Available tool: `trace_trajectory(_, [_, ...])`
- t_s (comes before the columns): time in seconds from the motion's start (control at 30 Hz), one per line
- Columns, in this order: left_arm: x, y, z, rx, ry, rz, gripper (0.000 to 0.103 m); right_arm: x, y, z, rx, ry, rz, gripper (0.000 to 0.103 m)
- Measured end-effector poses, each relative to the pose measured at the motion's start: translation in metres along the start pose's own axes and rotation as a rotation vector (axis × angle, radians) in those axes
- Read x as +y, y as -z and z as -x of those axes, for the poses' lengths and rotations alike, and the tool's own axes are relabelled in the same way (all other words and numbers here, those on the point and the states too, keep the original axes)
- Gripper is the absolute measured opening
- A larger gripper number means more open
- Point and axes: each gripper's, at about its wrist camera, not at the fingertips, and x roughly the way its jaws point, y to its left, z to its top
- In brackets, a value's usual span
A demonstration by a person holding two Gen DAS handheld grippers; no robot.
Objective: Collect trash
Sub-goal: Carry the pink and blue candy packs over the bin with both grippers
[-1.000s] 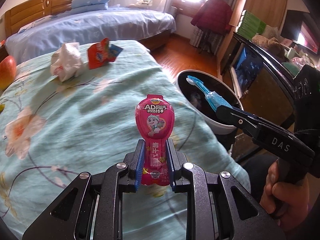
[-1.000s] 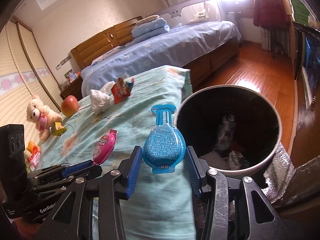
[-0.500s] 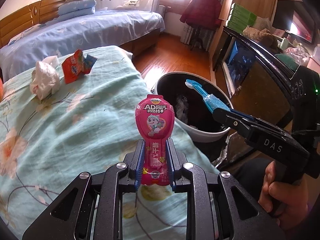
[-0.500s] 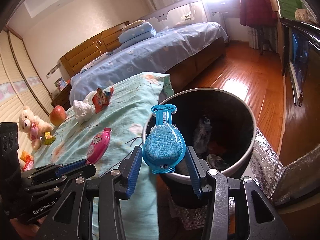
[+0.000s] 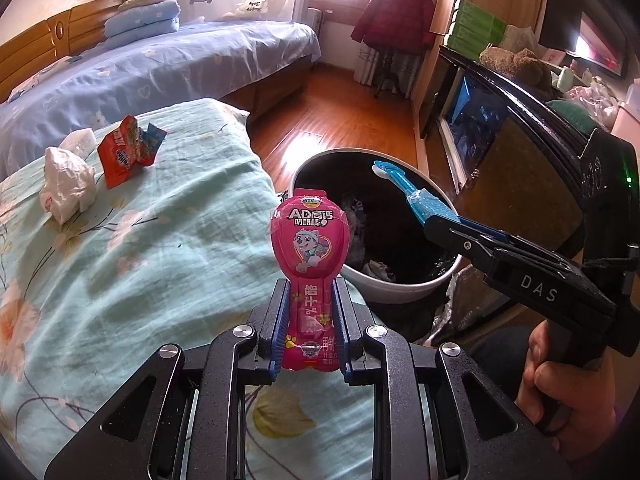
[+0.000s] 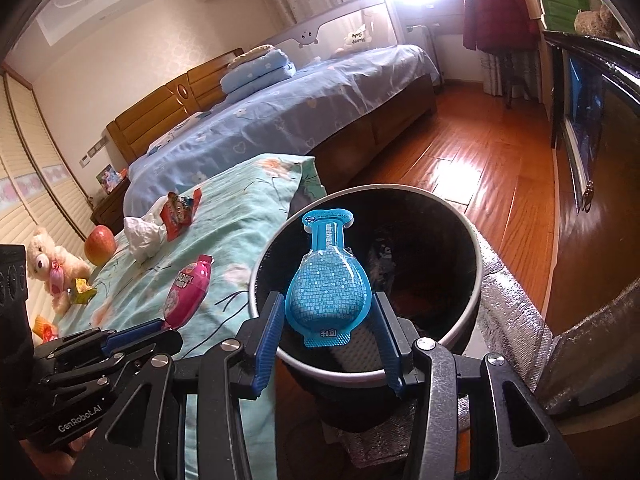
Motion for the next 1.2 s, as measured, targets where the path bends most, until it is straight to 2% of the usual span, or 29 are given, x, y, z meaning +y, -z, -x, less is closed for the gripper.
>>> trace_trajectory(1.2, [-0.019, -0.032, -0.038, 0.048, 0.006, -0.050, 0.019, -0.030, -0.022, -0.017, 0.016, 0.031, -0.028, 0.045])
